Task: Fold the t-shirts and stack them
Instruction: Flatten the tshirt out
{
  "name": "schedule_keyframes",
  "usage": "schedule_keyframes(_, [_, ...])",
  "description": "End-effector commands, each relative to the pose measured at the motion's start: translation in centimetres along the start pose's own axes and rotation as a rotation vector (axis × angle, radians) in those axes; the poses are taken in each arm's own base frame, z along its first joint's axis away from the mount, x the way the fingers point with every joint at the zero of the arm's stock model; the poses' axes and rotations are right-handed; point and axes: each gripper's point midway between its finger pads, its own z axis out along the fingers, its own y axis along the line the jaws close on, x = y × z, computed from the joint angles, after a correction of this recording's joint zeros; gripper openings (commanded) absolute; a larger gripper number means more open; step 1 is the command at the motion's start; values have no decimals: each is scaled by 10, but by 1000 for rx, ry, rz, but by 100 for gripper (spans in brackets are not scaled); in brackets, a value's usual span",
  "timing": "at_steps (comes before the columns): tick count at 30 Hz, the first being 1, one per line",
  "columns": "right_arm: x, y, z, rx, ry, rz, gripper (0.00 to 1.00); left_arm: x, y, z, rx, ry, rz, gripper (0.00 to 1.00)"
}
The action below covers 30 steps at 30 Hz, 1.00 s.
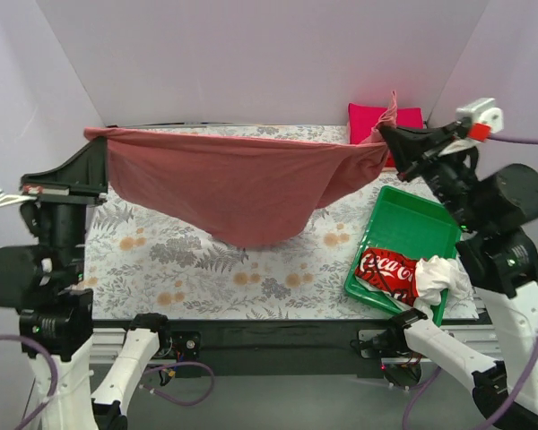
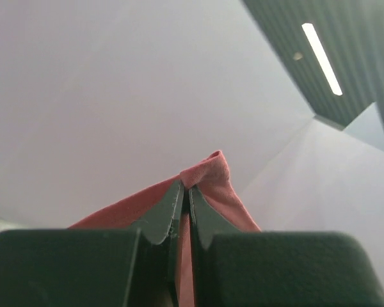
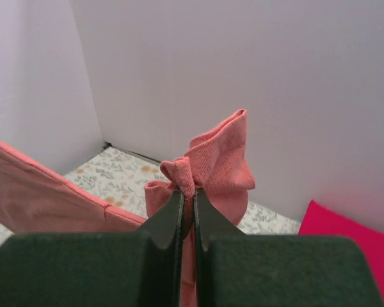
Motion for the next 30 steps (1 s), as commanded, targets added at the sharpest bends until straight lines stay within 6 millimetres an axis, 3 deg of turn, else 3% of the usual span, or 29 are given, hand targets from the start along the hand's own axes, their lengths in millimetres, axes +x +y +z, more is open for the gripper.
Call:
schedule_keyframes(1, [-68,18,-31,-78,-149,-61,6,-39,-39,-19,70,-71,36,0])
schedule_keyframes(3, [-87,28,-43,-119,-184,-50,4,-66,-66,-37,124,-129,46,0])
schedule_keyframes(4, [-108,32,-54,-129,-233,-56,1,-75,-75,-43,142,-151,49,0])
schedule_keyframes(6, [-125,38,-63,-152,-269,-59,1,-96,-95,-59,183,-198,60,0])
schedule_keyframes(11, [-174,52,-94,-200,-385,-59,1,-125,-118,-84,217,-272,90,0])
schedule_keyframes(14, [-189,60,-103,-241,-427,-57,1,-133,-122,-92,224,-298,92,0])
schedule_keyframes(19, [-184,58,-80,-249,-399,-53,1,-123,-114,-74,202,-270,91,0])
schedule_keyframes(23, [-164,42,-40,-183,-352,-53,1,-95,-68,-25,54,-221,104,0])
schedule_keyframes(25, [-136,31,-4,-152,-291,-43,1,-84,-39,0,-41,-226,118,0])
schedule_keyframes(26, [-132,24,9,-120,-295,-37,1,-77,-25,11,-81,-220,137,0])
schedule_keyframes(27, [-110,16,36,-101,-245,-21,1,-56,5,34,-157,-181,160,0])
schedule_keyframes(29, [-77,1,70,-43,-183,-7,1,-38,47,58,-290,-172,196,0])
schedule_keyframes(30, [-47,-8,100,-21,-123,1,1,-20,77,68,-370,-139,227,0])
